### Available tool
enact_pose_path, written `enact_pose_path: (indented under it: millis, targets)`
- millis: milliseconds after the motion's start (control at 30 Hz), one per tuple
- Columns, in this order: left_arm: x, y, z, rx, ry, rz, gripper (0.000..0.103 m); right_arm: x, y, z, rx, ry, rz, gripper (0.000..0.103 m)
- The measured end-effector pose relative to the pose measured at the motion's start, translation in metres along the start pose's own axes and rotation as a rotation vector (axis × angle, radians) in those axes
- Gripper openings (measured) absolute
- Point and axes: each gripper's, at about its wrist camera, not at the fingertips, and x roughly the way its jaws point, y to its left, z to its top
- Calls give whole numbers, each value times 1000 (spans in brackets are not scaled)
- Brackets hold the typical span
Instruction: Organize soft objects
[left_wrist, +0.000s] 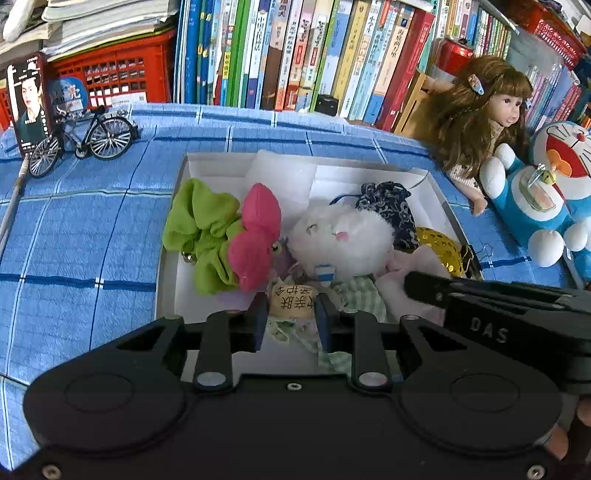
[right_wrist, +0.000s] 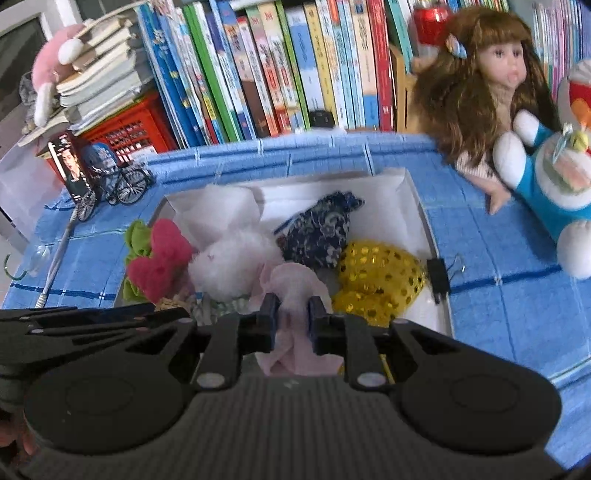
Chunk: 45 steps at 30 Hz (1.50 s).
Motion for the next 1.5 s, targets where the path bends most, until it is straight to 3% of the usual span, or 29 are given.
enact_pose_path:
  millis: [200, 267, 300, 400, 533, 767, 1033, 1500]
  targets:
    - [5, 0, -2, -2, 18, 6, 33, 12, 3, -3, 10, 40, -6, 24]
    - [4, 1, -2, 0, 22, 8, 39, 15, 4, -4, 8, 52, -10, 27]
    - [3, 0, -2, 2, 19, 9, 41, 16, 5, -5, 5, 51, -12, 36]
    - [-2, -1, -4, 21, -3, 25, 46, 11, 6, -7, -15, 29, -20, 45]
    - [-14, -2, -4, 38, -46, 38, 56, 1, 4, -6, -25, -1, -15, 50]
    - [-36, -10, -8, 73, -124, 55, 60, -19, 0, -5, -32, -67, 3, 58]
    - [-70, -15, -20, 101, -253, 61, 79, -55, -4, -12, -74, -200, -5, 71]
    - [-145, -28, -90, 190, -510, 53, 88, -143, 3, -63, -199, -544, -24, 89]
